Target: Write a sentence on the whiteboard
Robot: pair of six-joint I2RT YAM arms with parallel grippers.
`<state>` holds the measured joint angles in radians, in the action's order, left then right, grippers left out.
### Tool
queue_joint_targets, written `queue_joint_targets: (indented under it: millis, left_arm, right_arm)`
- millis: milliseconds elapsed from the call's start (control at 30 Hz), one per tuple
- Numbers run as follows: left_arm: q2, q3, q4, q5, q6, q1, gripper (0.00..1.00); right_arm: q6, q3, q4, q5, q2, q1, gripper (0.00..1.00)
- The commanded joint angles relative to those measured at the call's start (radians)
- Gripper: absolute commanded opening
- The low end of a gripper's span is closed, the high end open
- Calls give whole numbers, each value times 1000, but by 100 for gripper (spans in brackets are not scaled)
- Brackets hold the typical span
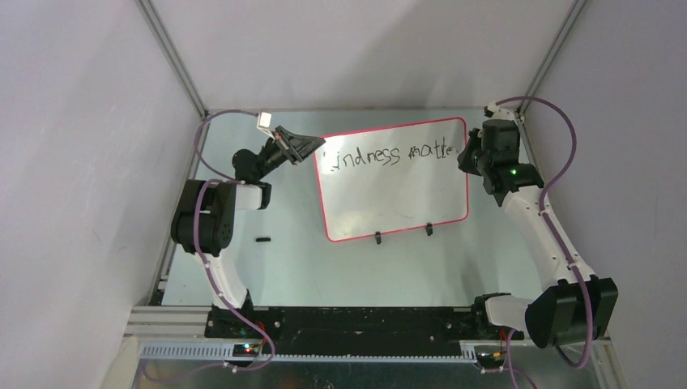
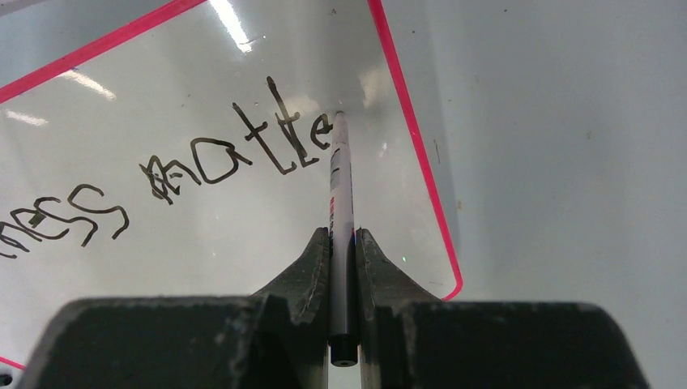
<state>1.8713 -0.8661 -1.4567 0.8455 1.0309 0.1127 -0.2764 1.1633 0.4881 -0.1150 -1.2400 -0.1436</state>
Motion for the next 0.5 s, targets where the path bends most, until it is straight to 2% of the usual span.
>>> queue_joint_targets:
  millis: [0, 467]
  left_arm:
    - [-20, -13, -51, 17, -43, -20, 0]
    - [-22, -10, -51, 18, -43, -20, 0]
  right_arm:
    - [-2, 26, -26, -2, -8, 4, 0]
    - [10, 19, 46, -22, 4, -7, 0]
